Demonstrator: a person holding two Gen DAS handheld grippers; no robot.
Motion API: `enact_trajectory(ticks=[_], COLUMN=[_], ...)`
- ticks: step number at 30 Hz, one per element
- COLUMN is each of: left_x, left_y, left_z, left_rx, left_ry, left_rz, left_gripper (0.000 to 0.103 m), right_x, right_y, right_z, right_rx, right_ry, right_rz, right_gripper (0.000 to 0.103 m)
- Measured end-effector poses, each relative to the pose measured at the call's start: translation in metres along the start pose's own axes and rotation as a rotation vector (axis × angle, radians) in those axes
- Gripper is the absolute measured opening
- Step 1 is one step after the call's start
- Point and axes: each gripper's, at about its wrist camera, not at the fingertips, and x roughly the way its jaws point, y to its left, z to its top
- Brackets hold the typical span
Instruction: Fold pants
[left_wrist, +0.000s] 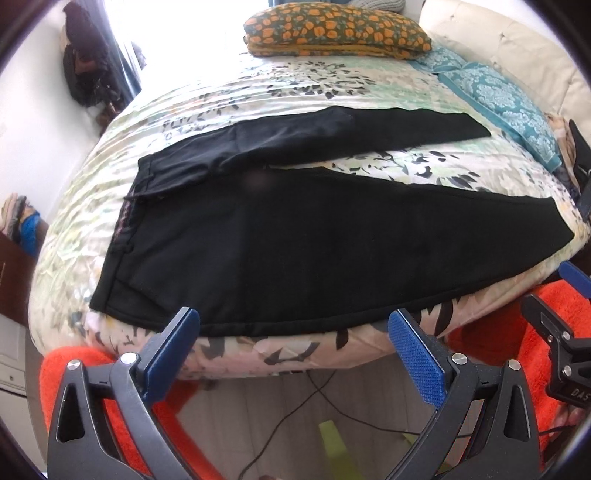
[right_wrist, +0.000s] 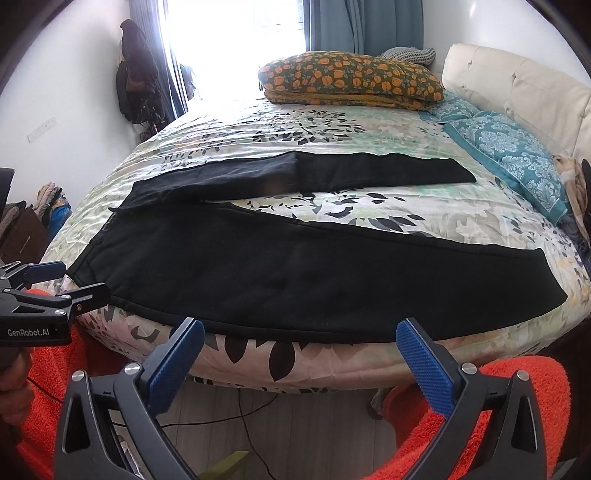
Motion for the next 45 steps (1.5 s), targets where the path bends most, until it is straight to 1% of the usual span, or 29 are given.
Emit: enact_trajectory(ticks=[3, 5, 8, 10, 12, 14, 15, 17, 18, 20, 22, 24, 25, 26, 28, 30, 31, 32, 33, 34, 35, 36, 39, 40, 41, 42, 44, 45], left_x=[0.013, 0.027, 0.058, 0.094, 0.138, 0.190, 0.218, 0.270, 0.288, 0.298, 0.304, 0.306, 0.307, 0.306, 0.304, 0.301, 0.301, 0.302, 0.302, 0.302, 0.301, 0.299, 0.299, 0.300, 0.302, 0.303, 0.305, 0.304], left_y=[0.004, 0.005, 0.001, -0.001, -0.006, -0.014, -0.016, -0.014, -0.010, 0.004, 0.012, 0.015, 0.015, 0.012, 0.010, 0.008, 0.008, 0.010, 0.010, 0.011, 0.011, 0.012, 0.013, 0.012, 0.009, 0.007, 0.007, 0.008], left_z=[0.037, 0.070, 0.126, 0.165, 0.197, 0.221, 0.229, 0.236, 0.238, 0.245, 0.253, 0.254, 0.252, 0.249, 0.243, 0.240, 0.239, 0.241, 0.241, 0.241, 0.241, 0.242, 0.246, 0.246, 0.248, 0.248, 0.250, 0.251], left_rx=[-0.002, -0.003, 0.005, 0.002, -0.005, 0.017, 0.021, 0.016, 0.003, -0.075, -0.128, -0.140, -0.137, -0.131, -0.119, -0.119, -0.123, -0.127, -0.131, -0.133, -0.134, -0.135, -0.136, -0.130, -0.121, -0.116, -0.115, -0.117], left_ry=[-0.022, -0.039, -0.077, -0.068, -0.043, 0.009, 0.049, 0.140, 0.170, 0.140, 0.149, 0.141, 0.128, 0.108, 0.061, 0.030, 0.023, 0.021, 0.021, 0.023, 0.025, 0.029, 0.045, 0.048, 0.048, 0.047, 0.057, 0.066], left_rz=[-0.008, -0.035, -0.023, -0.009, 0.033, 0.095, 0.135, 0.203, 0.229, 0.190, 0.180, 0.174, 0.174, 0.178, 0.188, 0.191, 0.191, 0.189, 0.188, 0.187, 0.187, 0.187, 0.170, 0.165, 0.164, 0.168, 0.171, 0.166], left_gripper=[0.102, 0.102, 0.102, 0.102, 0.102, 0.102, 0.102, 0.102, 0.103, 0.103, 0.103, 0.103, 0.103, 0.103, 0.103, 0.103, 0.103, 0.103, 0.103, 0.103, 0.103, 0.103, 0.103, 0.103, 0.103, 0.103, 0.103, 0.103], right_x=[0.004, 0.010, 0.021, 0.027, 0.037, 0.051, 0.061, 0.085, 0.101, 0.142, 0.184, 0.227, 0.249, 0.269, 0.302, 0.327, 0.337, 0.343, 0.347, 0.351, 0.353, 0.349, 0.311, 0.299, 0.292, 0.294, 0.313, 0.317], right_y=[-0.013, -0.024, -0.043, -0.055, -0.068, -0.087, -0.102, -0.144, -0.168, -0.228, -0.292, -0.352, -0.379, -0.401, -0.436, -0.458, -0.463, -0.463, -0.459, -0.451, -0.446, -0.440, -0.427, -0.428, -0.432, -0.434, -0.432, -0.430], right_z=[0.003, 0.007, 0.019, 0.032, 0.049, 0.072, 0.086, 0.115, 0.128, 0.155, 0.177, 0.199, 0.210, 0.221, 0.239, 0.248, 0.252, 0.256, 0.261, 0.269, 0.274, 0.277, 0.276, 0.270, 0.261, 0.252, 0.237, 0.233], right_rx=[0.028, 0.047, 0.059, 0.054, 0.040, 0.047, 0.067, 0.143, 0.191, 0.307, 0.415, 0.488, 0.512, 0.523, 0.562, 0.655, 0.690, 0.690, 0.653, 0.586, 0.529, 0.506, 0.426, 0.436, 0.458, 0.459, 0.428, 0.418], right_ry=[-0.004, 0.008, 0.013, 0.002, -0.011, -0.014, -0.015, -0.039, -0.040, -0.020, -0.006, 0.018, 0.043, 0.059, 0.085, 0.087, 0.088, 0.089, 0.098, 0.120, 0.138, 0.129, 0.048, 0.018, 0.009, 0.035, 0.125, 0.129], right_rz=[-0.015, -0.028, -0.048, -0.061, -0.063, -0.032, -0.006, 0.049, 0.075, 0.100, 0.072, 0.005, -0.053, -0.102, -0.124, -0.072, -0.056, -0.070, -0.097, -0.126, -0.135, -0.118, -0.177, -0.188, -0.200, -0.217, -0.237, -0.243], right_gripper=[0.103, 0.103, 0.103, 0.103, 0.103, 0.103, 0.103, 0.103, 0.103, 0.103, 0.103, 0.103, 0.103, 0.103, 0.103, 0.103, 0.102, 0.092, 0.077, 0.026, 0.019, 0.018, 0.018, 0.018, 0.018, 0.018, 0.020, 0.021])
